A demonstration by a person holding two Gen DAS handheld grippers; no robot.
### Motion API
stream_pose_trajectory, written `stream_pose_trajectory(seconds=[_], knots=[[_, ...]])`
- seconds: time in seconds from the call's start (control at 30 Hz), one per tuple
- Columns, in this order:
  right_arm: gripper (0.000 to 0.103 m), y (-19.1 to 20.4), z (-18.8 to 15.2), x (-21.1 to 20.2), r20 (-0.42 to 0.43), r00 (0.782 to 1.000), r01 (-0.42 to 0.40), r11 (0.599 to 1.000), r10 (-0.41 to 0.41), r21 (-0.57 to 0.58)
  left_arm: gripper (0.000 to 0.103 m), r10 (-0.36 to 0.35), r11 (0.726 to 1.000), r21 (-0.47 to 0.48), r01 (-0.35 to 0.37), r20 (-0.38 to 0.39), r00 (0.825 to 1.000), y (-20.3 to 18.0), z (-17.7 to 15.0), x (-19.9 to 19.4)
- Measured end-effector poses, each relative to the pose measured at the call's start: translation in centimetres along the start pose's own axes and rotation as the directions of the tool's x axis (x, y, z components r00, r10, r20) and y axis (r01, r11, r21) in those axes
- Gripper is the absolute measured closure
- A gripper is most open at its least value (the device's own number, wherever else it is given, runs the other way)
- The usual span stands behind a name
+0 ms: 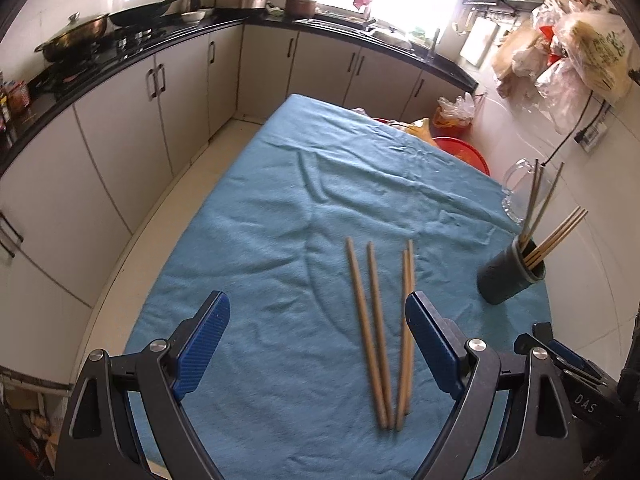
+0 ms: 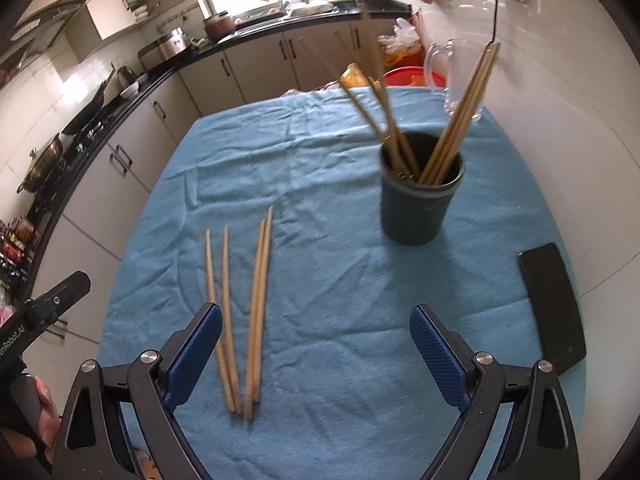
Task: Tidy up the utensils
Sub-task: 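Move both open grippers back over the remaining chopsticks, then close the left gripper on a chopstick while the right gripper grasps another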
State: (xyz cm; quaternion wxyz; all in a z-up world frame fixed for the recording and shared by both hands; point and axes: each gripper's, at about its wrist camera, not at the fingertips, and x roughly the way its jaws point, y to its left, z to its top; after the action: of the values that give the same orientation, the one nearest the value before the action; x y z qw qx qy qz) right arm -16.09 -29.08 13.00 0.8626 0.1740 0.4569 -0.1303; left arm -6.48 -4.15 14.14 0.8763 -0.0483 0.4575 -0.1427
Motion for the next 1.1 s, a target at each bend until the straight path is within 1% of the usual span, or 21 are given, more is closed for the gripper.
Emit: stream_pose_trajectory(seconds=[0.13, 0.33, 0.47, 0.63, 0.8, 0.83, 0.87, 0.9, 0.97, 1.07, 1.1], knots=[[0.006, 1.5, -0.6, 0.8, -0.032, 0.999, -0.009, 1.000, 0.008, -0.015, 0.015, 0.013, 0.999, -0.034, -0.013, -0.021, 1.000, 2.2, -0.6, -0.1], [0.006, 3.0, -1.4, 1.9, -0.075, 0.997, -0.022, 0.999, 0.020, -0.029, 0.015, 0.024, 0.998, -0.062, -0.026, -0.041, 0.999, 4.0, -1.2, 0.2], [0.006, 3.3, -1.6, 1.9, -0.079, 0.997, -0.022, 0.999, 0.019, -0.034, 0.015, 0.018, 0.997, -0.076, -0.023, -0.065, 0.998, 4.1, -1.4, 0.8], [0.006, 2.4, -1.4, 1.7, -0.074, 0.997, -0.016, 1.000, 0.015, -0.021, 0.015, -0.009, 0.997, -0.076, 0.001, -0.104, 0.995, 3.3, -1.3, 2.0], [0.006, 1.1, -1.3, 1.2, -0.060, 0.998, -0.011, 1.000, 0.011, -0.007, 0.015, -0.041, 0.999, -0.033, 0.036, -0.167, 0.985, 2.1, -1.1, 4.3], [0.006, 0.7, -1.3, 1.2, -0.061, 0.998, -0.010, 1.000, 0.009, -0.005, 0.021, -0.045, 0.999, -0.024, 0.041, -0.172, 0.984, 1.7, -1.1, 4.8], [0.007, 0.4, -1.3, 1.2, -0.062, 0.998, -0.009, 1.000, 0.009, -0.004, 0.029, -0.048, 0.999, -0.015, 0.047, -0.179, 0.983, 1.3, -1.0, 5.2], [0.008, 0.0, -1.2, 1.1, -0.062, 0.998, -0.009, 1.000, 0.009, -0.002, 0.032, -0.054, 0.999, -0.008, 0.053, -0.189, 0.980, 1.0, -1.0, 5.6], [0.009, -0.6, -1.1, 1.0, -0.058, 0.998, -0.007, 1.000, 0.007, 0.000, 0.047, -0.079, 0.997, 0.000, 0.081, -0.213, 0.974, 0.1, -0.9, 6.7], [0.012, -1.7, -1.0, 0.9, -0.056, 0.998, -0.010, 1.000, 0.010, 0.003, 0.054, -0.110, 0.993, 0.009, 0.115, -0.239, 0.965, -1.2, -0.7, 8.4], [0.012, -2.0, -1.0, 0.9, -0.056, 0.998, -0.011, 1.000, 0.011, 0.003, 0.055, -0.120, 0.992, 0.013, 0.127, -0.248, 0.961, -1.7, -0.7, 8.9]])
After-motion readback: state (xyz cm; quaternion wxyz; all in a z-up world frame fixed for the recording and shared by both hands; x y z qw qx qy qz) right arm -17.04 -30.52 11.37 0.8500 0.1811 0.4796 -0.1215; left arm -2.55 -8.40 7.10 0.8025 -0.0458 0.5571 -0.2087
